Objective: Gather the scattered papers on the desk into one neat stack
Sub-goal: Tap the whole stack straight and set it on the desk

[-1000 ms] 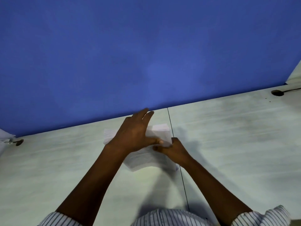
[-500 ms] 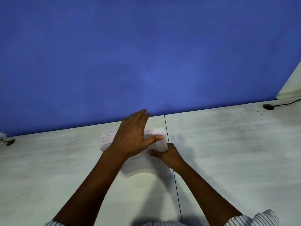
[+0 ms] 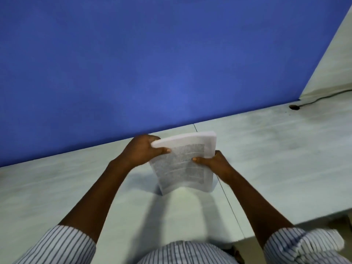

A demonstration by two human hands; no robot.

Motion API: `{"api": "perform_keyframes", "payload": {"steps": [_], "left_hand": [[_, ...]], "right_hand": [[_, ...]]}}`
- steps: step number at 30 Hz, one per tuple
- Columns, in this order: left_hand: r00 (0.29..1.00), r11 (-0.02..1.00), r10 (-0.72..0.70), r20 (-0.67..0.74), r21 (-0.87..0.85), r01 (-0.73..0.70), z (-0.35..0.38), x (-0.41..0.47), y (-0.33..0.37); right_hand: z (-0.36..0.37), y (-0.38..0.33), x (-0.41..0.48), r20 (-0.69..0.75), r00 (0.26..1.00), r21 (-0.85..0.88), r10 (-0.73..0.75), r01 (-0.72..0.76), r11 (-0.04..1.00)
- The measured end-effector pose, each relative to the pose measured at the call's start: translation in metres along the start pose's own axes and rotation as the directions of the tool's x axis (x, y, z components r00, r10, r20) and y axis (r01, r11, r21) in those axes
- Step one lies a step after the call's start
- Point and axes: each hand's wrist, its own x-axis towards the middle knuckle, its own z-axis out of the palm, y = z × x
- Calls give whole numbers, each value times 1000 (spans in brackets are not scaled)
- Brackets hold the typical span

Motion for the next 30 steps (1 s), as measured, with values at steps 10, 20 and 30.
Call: {"api": "perform_keyframes", "payload": {"steps": [10, 20, 30], "left_hand": [[955, 674, -267, 127, -684, 279, 68, -19, -67], [931, 384, -213, 296, -851, 358, 40, -17, -74], [860, 197, -236, 453, -844, 499, 58, -33, -78]], "right_hand": [[36, 2, -29, -123, 992, 63, -12, 20, 998], [39, -22, -9, 61, 998, 181, 32, -43, 983], [40, -23, 22, 212, 960, 313, 181, -242, 919]]}}
